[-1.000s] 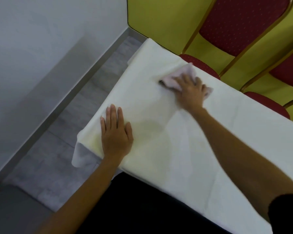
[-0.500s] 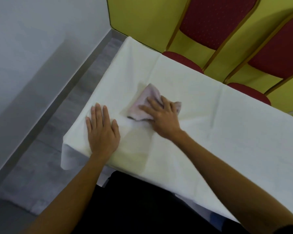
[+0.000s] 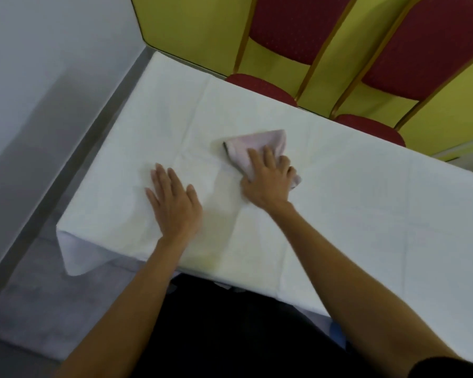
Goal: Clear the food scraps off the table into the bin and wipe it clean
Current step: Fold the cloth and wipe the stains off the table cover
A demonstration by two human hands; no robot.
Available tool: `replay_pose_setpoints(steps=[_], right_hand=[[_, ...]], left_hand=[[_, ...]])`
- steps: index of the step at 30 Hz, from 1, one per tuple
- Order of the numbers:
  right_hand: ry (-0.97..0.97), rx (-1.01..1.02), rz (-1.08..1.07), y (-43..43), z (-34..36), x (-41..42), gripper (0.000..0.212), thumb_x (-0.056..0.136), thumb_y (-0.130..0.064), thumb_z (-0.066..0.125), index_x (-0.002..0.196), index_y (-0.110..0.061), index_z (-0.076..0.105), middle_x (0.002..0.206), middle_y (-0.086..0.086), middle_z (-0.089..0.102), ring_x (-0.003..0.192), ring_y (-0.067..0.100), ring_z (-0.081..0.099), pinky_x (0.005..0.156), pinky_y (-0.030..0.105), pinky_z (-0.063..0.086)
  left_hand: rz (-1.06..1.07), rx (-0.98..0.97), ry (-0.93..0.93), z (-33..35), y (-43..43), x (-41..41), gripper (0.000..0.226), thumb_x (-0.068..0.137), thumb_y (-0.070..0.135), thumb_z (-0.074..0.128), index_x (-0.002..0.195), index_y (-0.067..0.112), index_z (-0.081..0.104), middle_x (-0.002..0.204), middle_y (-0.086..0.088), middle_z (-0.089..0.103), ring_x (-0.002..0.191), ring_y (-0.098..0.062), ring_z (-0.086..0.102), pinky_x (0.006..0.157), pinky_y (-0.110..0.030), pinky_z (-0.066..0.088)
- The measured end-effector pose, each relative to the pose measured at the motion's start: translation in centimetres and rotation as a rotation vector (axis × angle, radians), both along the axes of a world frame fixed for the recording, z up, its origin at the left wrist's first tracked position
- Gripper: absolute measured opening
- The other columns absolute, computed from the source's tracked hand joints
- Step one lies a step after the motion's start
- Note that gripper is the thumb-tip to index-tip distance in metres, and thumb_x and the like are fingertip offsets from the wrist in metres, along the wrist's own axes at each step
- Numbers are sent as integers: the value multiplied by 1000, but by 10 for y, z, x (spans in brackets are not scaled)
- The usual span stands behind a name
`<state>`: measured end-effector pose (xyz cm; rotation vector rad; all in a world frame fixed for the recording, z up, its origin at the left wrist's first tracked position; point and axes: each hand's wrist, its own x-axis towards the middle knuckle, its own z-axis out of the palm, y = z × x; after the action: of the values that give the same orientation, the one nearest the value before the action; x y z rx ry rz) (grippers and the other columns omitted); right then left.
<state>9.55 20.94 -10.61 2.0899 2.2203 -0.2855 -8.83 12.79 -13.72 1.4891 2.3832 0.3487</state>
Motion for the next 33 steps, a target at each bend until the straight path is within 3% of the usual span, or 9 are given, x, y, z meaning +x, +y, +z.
replay_pose_setpoints(steps=[7,11,13,15,19,22,26,31,33], right_hand=[[39,52,135,-75,-10,43,70,85,-68,52,143,-27,48,151,-1,45,126,34,45,91,49,36],[28,47,281,-45,-19,88,59,92,-42,59,147,-28,45,154,0,43,141,37,35,106,61,28],[32,61,307,-20,-17,102,54,99,-32,46,152,-28,37,159,1,35,149,35,22,114,62,12],[4,53,290,2,-12,121,53,102,-29,32,155,-29,29,162,-1,26,152,32,11,117,59,0],[-53,68,138,28,-13,174,57,102,-14,33,156,-29,24,164,-3,20,153,27,3,118,60,-3],[11,106,106,11,-22,184,56,100,-9,36,154,-21,32,162,4,28,152,28,11,117,57,-1],[150,232,269,-65,-36,163,52,88,-9,43,138,-7,56,143,16,55,136,38,46,114,51,14],[222,242,453,-131,-35,170,46,97,-5,44,143,-3,49,151,15,45,144,33,35,121,53,9],[184,261,440,-113,-35,183,46,92,-3,47,138,-3,55,146,16,51,140,35,42,120,54,7]], left_hand=[[-108,68,-97,-1,-31,110,64,100,31,26,154,-2,18,165,-16,8,154,-28,2,122,-48,2],[-124,32,-87,-8,-43,142,66,100,33,24,154,-3,19,165,-17,9,154,-29,4,123,-48,2],[-151,17,-37,-12,-50,153,66,100,33,28,153,-4,20,164,-19,11,153,-30,6,123,-50,4],[-186,19,59,-16,-60,156,65,101,34,33,153,-3,22,164,-19,13,153,-31,10,123,-52,9],[-199,36,184,-21,-71,152,66,103,39,35,154,0,24,164,-16,14,153,-29,12,123,-52,9],[-176,31,221,-19,-76,154,66,102,41,34,155,3,22,165,-13,15,153,-28,12,122,-53,9],[-134,23,225,-19,-80,155,66,102,42,28,156,4,20,165,-11,14,154,-27,9,122,-54,10],[-113,23,212,-21,-83,155,69,94,33,30,156,3,18,166,-12,12,154,-26,6,122,-54,8],[-75,32,239,-23,-89,156,65,100,38,27,155,3,20,166,-11,13,154,-25,7,122,-55,9]])
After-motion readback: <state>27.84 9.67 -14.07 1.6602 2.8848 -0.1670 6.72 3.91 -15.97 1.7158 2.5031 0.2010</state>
